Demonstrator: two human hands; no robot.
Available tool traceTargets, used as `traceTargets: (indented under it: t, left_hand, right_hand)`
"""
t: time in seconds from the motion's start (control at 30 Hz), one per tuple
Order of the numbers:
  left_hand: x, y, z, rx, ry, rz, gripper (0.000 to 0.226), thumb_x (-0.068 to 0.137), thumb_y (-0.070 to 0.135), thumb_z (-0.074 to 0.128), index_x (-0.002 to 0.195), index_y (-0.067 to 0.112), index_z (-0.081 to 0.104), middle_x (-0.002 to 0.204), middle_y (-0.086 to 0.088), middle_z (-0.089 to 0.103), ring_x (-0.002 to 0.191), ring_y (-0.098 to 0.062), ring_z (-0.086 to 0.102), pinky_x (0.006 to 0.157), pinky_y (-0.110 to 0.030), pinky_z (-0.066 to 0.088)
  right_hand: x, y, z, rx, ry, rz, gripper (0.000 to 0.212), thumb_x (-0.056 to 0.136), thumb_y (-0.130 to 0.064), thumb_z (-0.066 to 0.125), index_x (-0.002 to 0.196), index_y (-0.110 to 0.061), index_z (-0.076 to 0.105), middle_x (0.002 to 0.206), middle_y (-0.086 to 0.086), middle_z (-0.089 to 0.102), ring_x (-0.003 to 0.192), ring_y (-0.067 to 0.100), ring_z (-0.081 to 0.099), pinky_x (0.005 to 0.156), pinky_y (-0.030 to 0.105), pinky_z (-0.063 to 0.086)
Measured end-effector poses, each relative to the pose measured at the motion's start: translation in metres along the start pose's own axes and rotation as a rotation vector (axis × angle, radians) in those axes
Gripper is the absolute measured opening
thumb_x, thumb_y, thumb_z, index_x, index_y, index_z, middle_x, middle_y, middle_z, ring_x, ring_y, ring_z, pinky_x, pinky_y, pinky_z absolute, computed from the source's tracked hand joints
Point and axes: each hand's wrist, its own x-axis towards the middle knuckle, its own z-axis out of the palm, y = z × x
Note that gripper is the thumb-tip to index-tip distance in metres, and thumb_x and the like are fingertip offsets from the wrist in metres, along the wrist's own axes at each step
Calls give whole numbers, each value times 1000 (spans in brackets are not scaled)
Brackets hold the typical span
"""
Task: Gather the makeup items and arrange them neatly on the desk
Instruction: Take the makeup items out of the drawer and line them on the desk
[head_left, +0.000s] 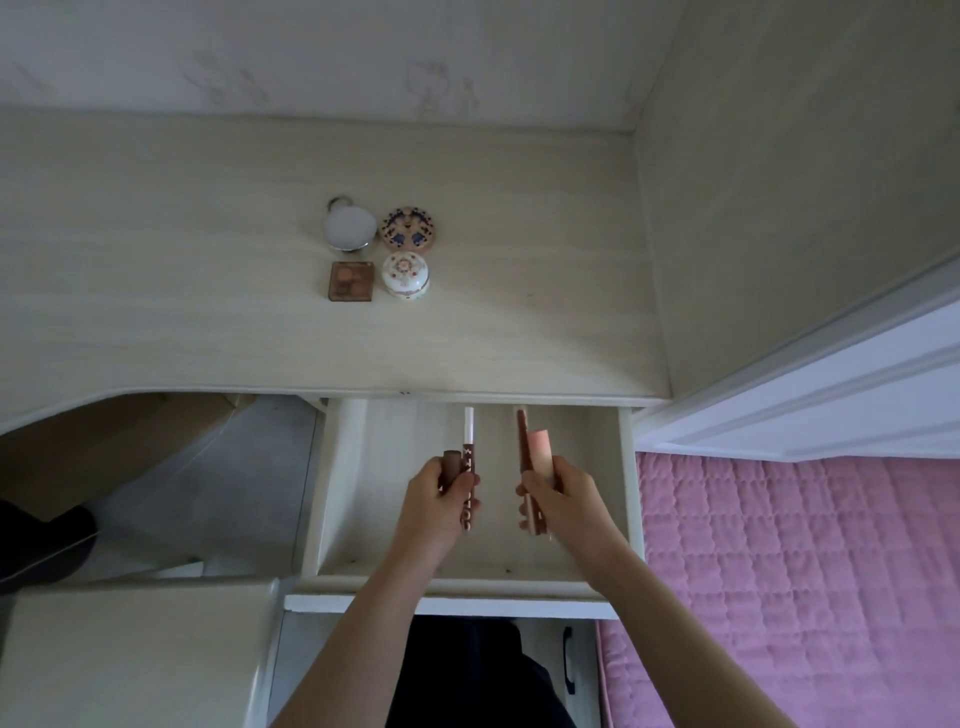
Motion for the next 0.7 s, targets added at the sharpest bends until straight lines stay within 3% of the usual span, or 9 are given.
traceTargets:
  t: [0.17, 0.3, 0.47, 0.6, 0.7]
  left_hand:
    - [33, 39, -1, 155, -1, 85, 12, 93, 11, 55, 88, 0, 55, 77, -15, 62, 62, -24, 58, 54, -31, 42]
    - [68, 79, -1, 199, 27, 132, 13, 90, 17, 59, 78, 15, 57, 75, -7, 61, 65, -23, 56, 60, -36, 44]
    - [121, 126, 1, 258, 47, 153, 18, 88, 16, 61, 72, 17, 54, 68, -4, 58, 64, -25, 57, 62, -36, 46]
    - [156, 152, 12, 344, 68, 178, 13, 87, 16, 63, 76, 16, 56, 69, -2, 60, 68, -24, 62, 62, -35, 51]
    - [176, 163, 24, 391, 75, 157, 7, 89, 16, 60, 83, 13, 61, 71, -1, 61, 68, -23, 61, 59, -30, 48]
  right_hand:
    - [21, -45, 5, 7, 62, -63, 7, 95, -11, 52, 91, -8, 57, 79, 9, 61, 61, 16, 57, 55, 25, 52]
    - [54, -83, 11, 3, 91, -62, 7, 92, -10, 53, 87, -10, 57, 77, 10, 62, 63, 21, 58, 62, 38, 55]
    - [104, -123, 18, 13, 138, -92, 7, 91, -11, 55, 86, -13, 59, 76, 8, 63, 65, 22, 61, 67, 45, 57]
    - [147, -148, 22, -46, 216, -71, 10, 88, -13, 56, 81, -16, 62, 77, 10, 67, 73, 29, 65, 74, 52, 58]
    - [173, -163, 23, -99, 278, -36, 7, 84, -16, 59, 81, -16, 66, 83, 11, 70, 81, 31, 68, 74, 49, 58]
